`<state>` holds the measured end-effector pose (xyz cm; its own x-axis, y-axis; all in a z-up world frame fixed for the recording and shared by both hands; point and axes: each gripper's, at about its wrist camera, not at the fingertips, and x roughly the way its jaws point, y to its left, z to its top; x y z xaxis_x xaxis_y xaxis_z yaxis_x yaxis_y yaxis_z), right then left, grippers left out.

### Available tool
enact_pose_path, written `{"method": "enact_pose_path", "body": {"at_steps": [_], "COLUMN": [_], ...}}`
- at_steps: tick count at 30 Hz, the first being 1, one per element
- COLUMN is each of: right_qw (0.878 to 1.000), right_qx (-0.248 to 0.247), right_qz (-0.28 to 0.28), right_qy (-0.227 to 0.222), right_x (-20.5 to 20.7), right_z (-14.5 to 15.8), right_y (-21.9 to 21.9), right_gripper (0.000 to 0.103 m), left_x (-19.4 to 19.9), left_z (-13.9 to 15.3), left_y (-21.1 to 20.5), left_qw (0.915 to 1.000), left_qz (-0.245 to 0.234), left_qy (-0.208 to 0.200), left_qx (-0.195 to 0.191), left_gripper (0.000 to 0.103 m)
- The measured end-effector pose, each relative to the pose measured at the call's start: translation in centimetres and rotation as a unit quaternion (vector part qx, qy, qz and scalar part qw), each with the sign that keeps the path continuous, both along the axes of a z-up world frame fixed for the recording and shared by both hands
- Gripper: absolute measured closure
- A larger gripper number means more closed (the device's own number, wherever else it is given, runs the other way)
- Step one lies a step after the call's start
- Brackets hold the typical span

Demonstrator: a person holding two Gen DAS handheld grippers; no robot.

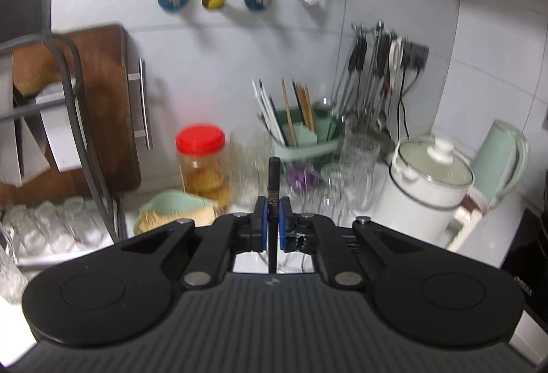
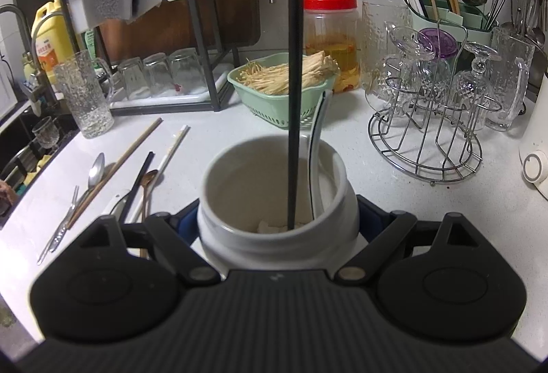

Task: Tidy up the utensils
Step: 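Lower the black chopstick into the white jar with the left gripper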

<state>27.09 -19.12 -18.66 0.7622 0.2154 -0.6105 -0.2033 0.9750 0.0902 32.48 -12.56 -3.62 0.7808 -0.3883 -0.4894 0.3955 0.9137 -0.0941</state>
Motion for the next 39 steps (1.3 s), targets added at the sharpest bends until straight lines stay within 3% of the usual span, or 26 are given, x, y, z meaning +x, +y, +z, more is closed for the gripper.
{"method": "enact_pose_path", "body": {"at_steps": [10,17,33,36,39], "right_qw": [1.0,1.0,0.998,0.997,0.998], "right_qx": [-0.001,-0.006,-0.02,-0.021,-0.026], "right_qz": [0.009,0.019,0.046,0.057,0.058], "right_qy": [0.001,0.005,0.031,0.036,0.029], "right_x": [0.0,0.2,0.0,0.1,0.2], "right_z": [0.0,0.1,0.6,0.6,0.5], "right_y": [-0.1,-0.1,-0.7,-0.8,-0.9], "right_gripper": [0.012,0.012,0.013,0.013,0.0], "left_x": [0.4,2.4,1.4,1.3,1.0], "left_z": [-0.6,-1.7,-1.5,-1.3,-0.7], "left_y": [-0.2,-1.1,-2.6,-2.4,-1.8], "left_qw": [0.9971,0.9869,0.9858,0.9855,0.9874], "left_qz": [-0.009,-0.028,-0.022,-0.005,0.019], "left_qy": [0.068,0.143,0.135,0.134,0.124], "left_qx": [0.033,0.069,0.098,0.103,0.096], "left_gripper": [0.096,0.096,0.093,0.082,0.071]}}
